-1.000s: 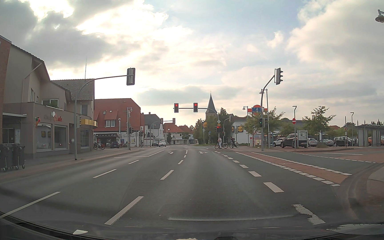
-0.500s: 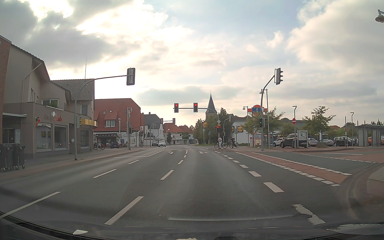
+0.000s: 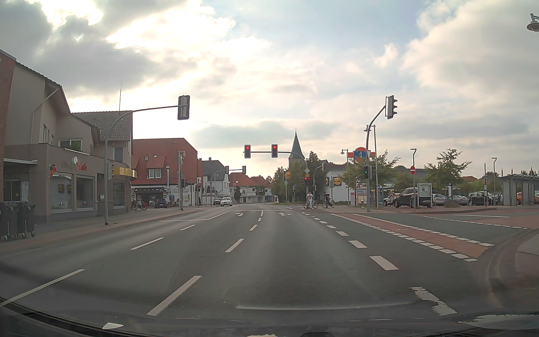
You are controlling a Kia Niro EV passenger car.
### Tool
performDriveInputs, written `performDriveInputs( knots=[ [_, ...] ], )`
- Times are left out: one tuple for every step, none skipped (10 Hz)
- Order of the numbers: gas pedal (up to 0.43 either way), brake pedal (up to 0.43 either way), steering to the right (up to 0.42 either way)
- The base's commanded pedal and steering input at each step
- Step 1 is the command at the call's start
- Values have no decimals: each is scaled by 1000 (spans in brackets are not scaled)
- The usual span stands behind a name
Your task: Follow the waypoints while adhering to traffic rules and regulations
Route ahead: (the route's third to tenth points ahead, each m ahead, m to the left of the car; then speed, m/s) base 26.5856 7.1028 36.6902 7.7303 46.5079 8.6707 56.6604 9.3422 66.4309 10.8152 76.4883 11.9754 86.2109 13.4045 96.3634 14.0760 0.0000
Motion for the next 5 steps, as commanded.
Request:
performDriveInputs(
  knots=[
    [0,220,-5],
    [0,220,-5],
    [0,220,-5],
    [0,220,-5],
    [0,220,-5]
  ],
)
